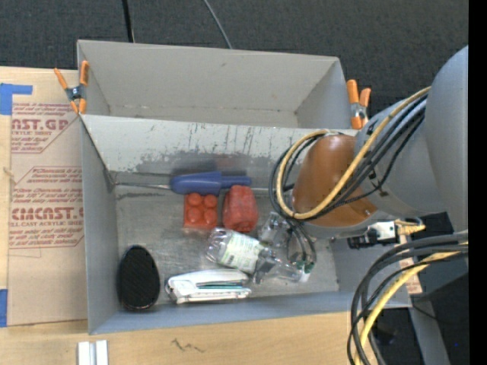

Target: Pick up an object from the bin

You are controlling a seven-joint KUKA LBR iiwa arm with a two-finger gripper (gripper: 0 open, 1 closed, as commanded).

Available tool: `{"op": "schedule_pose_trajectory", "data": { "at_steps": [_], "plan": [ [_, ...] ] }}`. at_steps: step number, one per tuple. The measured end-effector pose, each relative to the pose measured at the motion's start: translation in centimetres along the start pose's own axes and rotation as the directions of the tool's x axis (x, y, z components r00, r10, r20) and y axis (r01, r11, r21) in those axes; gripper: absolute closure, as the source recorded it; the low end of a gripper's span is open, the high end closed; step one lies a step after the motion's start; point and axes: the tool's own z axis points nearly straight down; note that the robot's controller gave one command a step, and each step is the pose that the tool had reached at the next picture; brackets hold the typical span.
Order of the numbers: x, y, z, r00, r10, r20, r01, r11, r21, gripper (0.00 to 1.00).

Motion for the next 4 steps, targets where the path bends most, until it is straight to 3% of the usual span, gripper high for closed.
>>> {"op": "schedule_pose_trajectory", "data": {
  "at_steps": [4],
  "plan": [
    [-0.24,0.03,0.10,0.999,-0.040,-0.002,0.040,0.999,0.001,1.00]
  ]
}}
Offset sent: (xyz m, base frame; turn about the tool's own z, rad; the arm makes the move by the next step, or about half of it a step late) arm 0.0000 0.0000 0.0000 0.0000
